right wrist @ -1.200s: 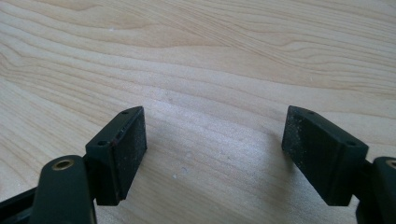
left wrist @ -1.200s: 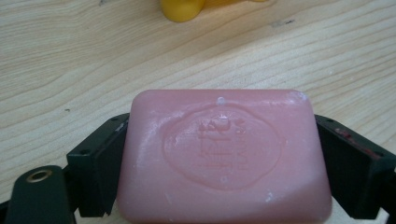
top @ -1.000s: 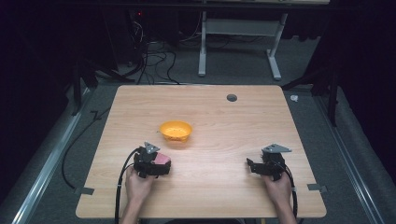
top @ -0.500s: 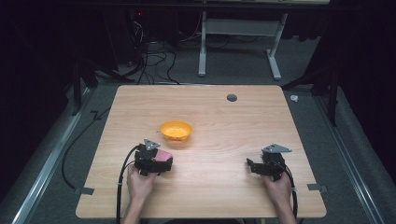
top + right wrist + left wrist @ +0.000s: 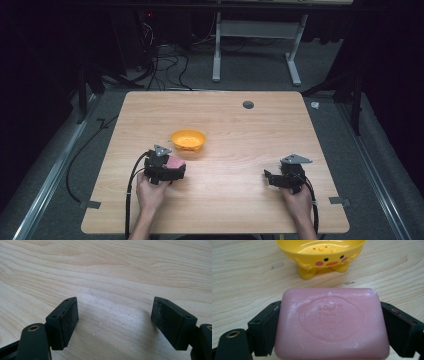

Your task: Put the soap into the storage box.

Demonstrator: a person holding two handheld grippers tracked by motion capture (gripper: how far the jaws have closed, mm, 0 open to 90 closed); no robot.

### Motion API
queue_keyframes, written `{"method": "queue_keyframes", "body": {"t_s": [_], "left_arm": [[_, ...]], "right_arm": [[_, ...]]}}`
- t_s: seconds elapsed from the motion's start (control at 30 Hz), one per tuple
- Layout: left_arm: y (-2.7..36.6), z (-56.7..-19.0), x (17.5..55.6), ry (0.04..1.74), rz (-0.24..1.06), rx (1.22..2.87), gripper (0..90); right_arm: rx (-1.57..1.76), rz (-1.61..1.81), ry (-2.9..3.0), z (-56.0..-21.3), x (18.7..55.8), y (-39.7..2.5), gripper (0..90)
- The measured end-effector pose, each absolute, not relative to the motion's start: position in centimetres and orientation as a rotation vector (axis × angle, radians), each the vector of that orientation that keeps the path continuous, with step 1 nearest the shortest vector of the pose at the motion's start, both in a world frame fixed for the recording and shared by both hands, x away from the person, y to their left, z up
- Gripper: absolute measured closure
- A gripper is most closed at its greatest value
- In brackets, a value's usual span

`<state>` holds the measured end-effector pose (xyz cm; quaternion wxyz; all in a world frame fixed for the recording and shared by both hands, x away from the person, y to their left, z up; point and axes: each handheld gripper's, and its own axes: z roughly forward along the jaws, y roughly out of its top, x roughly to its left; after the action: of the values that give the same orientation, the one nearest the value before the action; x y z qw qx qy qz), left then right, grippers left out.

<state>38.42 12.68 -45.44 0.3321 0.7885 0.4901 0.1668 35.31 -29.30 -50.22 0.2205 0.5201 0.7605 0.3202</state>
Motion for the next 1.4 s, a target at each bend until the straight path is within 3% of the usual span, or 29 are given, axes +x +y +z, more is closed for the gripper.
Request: {"method": "queue_keyframes", "body": {"t_s": [1.4], "left_arm": [[10.3,-42.5,41.8,1.274,0.430,2.042,13.3]], "right_arm": [[1.441,0.889,2.105,-50.2,35.3,-29.3,22.5]]}}
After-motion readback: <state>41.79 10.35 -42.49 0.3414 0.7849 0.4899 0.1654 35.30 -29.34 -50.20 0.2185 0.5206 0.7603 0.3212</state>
